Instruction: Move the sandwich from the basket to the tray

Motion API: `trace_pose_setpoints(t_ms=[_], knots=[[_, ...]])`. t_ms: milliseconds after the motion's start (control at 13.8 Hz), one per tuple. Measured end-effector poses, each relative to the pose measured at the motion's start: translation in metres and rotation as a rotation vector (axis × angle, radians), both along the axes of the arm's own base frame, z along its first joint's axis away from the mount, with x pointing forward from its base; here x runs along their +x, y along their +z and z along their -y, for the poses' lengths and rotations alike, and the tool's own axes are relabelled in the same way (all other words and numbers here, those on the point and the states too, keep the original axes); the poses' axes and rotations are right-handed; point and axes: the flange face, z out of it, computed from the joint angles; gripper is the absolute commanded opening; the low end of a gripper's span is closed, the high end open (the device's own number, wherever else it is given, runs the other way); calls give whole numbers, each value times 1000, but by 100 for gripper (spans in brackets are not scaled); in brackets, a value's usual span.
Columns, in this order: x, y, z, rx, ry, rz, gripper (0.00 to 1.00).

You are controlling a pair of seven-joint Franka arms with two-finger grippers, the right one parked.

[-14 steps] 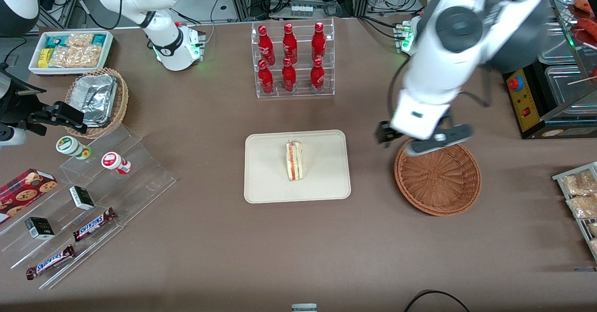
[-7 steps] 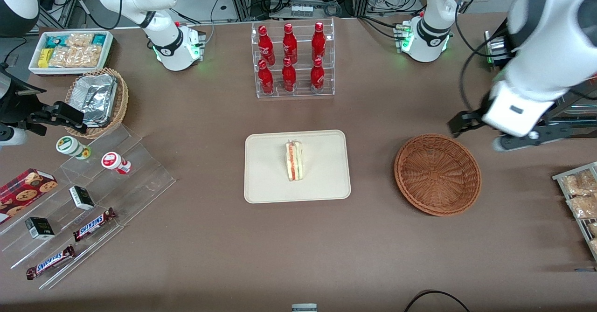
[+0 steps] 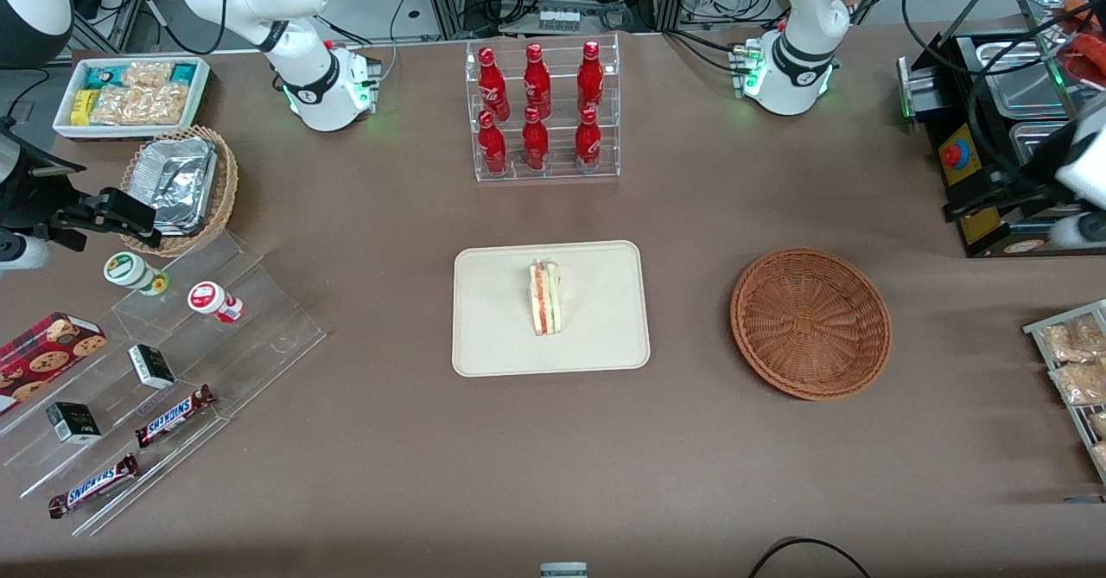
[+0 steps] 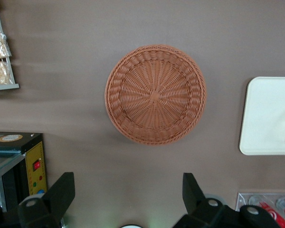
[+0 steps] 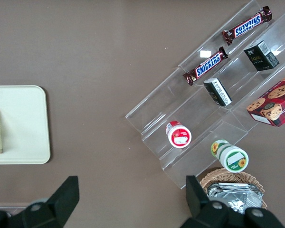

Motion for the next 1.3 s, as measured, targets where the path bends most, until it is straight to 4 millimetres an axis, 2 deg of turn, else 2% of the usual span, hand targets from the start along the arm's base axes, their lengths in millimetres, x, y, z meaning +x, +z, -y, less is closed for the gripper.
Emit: trace_pose_setpoints(t_ms=[145, 507, 942, 1304], knots=[[-5, 6, -5, -6, -2, 8, 100], [-4, 5, 12, -8, -33, 5, 100], [-20, 17, 12, 5, -32, 21, 100], [-20, 17, 21, 58, -55, 20, 100]])
